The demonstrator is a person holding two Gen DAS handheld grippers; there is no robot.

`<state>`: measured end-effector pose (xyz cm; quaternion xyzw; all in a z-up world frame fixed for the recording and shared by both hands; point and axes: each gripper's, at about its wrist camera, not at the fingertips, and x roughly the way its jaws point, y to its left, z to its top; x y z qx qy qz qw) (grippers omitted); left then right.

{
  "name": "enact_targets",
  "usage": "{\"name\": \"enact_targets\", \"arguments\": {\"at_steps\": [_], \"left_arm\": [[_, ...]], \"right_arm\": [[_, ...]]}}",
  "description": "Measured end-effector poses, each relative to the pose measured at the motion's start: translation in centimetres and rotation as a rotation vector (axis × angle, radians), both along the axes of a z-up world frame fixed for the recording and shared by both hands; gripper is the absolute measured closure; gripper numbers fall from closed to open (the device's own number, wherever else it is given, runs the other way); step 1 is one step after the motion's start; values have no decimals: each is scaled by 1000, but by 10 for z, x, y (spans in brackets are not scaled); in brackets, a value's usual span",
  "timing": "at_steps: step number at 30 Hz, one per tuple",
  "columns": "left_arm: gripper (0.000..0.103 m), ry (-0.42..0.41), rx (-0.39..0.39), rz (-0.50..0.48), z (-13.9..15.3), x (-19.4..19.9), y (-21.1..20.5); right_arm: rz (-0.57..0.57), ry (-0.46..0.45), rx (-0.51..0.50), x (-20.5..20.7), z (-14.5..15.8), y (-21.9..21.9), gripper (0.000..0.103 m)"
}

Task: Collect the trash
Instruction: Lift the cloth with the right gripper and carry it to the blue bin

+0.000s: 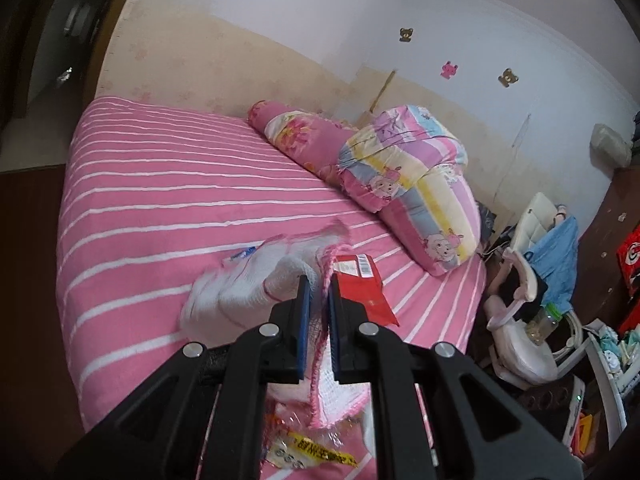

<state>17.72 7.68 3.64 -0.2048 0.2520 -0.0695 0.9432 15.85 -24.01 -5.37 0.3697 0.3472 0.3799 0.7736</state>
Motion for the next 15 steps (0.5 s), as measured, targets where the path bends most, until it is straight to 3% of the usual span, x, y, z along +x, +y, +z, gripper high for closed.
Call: {"name": "enact_targets", "arguments": {"at_steps": [8,15], "left_arm": [[95,-14,-9,-34,27,19,-10],[95,-70,-21,-72,62,3,-27]], "right_arm": [[-38,18,41,-5,3,-5,92],[-77,11,93,-14,17,-27,92]]}}
